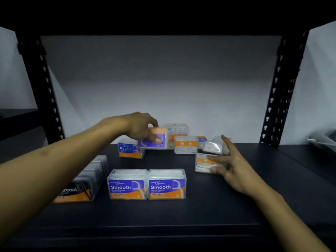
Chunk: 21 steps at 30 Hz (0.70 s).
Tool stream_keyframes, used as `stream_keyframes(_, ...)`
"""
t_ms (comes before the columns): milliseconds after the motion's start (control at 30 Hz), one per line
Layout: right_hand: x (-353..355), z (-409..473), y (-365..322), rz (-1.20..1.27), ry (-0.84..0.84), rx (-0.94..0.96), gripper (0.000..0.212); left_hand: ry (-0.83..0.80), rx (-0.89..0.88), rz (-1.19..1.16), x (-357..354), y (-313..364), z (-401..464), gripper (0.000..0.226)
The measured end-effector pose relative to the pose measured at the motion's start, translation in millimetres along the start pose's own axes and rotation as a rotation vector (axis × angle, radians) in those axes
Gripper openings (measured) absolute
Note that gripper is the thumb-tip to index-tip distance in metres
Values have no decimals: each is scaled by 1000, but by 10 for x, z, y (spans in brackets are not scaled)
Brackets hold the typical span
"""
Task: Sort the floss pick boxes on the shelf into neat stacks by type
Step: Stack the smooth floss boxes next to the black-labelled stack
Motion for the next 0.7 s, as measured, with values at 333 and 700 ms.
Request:
stream_keyframes(333, 98, -61, -85, 194, 227, -112, 21, -173, -88, 4, -383, 307, 132, 62)
stream_keyframes(700, 186, -13, -113, 115, 79, -176, 45, -154, -83, -21, -406, 260, 119, 61)
Point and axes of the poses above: each hand's wrist, its own z-axis towards the middle knuckle, its own x-axis out of the back of the hand, y = z × x, the point moved 1 cm from there along z, towards the middle knuckle, and after that the axes turned 4 degrees about z, right-handed, at the moved point
